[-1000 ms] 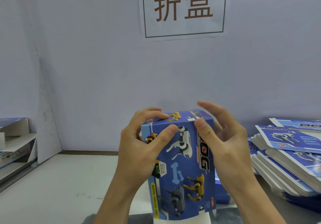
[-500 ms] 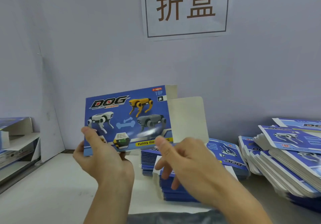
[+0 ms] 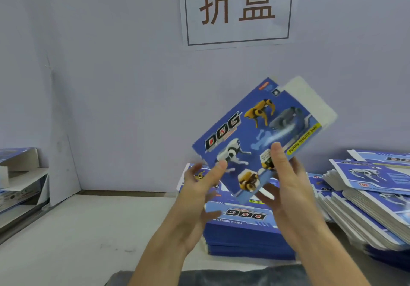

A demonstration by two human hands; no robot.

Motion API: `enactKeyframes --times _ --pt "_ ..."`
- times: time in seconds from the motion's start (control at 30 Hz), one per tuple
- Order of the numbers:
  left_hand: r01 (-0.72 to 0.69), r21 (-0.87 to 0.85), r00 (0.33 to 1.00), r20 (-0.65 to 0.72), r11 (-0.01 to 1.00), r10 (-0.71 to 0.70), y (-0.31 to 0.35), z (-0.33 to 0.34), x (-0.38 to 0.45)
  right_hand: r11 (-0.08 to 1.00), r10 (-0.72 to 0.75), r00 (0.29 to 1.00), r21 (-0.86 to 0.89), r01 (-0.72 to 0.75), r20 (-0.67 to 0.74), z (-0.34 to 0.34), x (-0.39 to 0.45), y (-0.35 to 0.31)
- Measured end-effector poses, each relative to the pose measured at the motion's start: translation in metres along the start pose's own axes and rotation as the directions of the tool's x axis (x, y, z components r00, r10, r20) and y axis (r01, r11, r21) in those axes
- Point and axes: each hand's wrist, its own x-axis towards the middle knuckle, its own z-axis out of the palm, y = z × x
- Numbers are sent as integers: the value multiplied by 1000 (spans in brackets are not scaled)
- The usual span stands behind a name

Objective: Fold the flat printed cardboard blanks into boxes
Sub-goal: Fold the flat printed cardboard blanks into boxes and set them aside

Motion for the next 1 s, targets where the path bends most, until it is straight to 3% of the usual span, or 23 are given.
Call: enactKeyframes --times 0.1,0.27,0.37,0.43,0.53,0.67,0.77,0.87,1.0 --pt "-164 130 977 -113 978 179 7 -15 5 981 4 997 -193 11 73 -14 4 -2" --pt "-389 91 918 -44 917 394 15 -26 3 837 198 912 -546 33 358 -21 1 4" --pt "-443 124 892 -40 888 450 12 -20 3 771 272 874 -635 53 403 -25 2 9" --pt "-417 117 903 -62 902 425 8 -17 4 767 251 876 -637 80 412 -28 4 13" --pt "-377 94 925 -11 921 380 -2 -5 5 891 125 921 -449 60 370 -24 4 19" --pt "-417 190 901 -44 889 432 -16 4 9 904 -81 949 -378 199 306 -16 4 28" --pt "-440 225 876 -108 869 471 -21 2 10 910 -113 939 -345 229 324 -16 4 30" --pt "-452 255 870 -88 855 486 -23 4 9 913 -143 925 -314 260 351 -17 5 30" --pt "-442 315 865 -97 840 492 -25 3 9 931 -108 938 -297 211 328 -17 4 32"
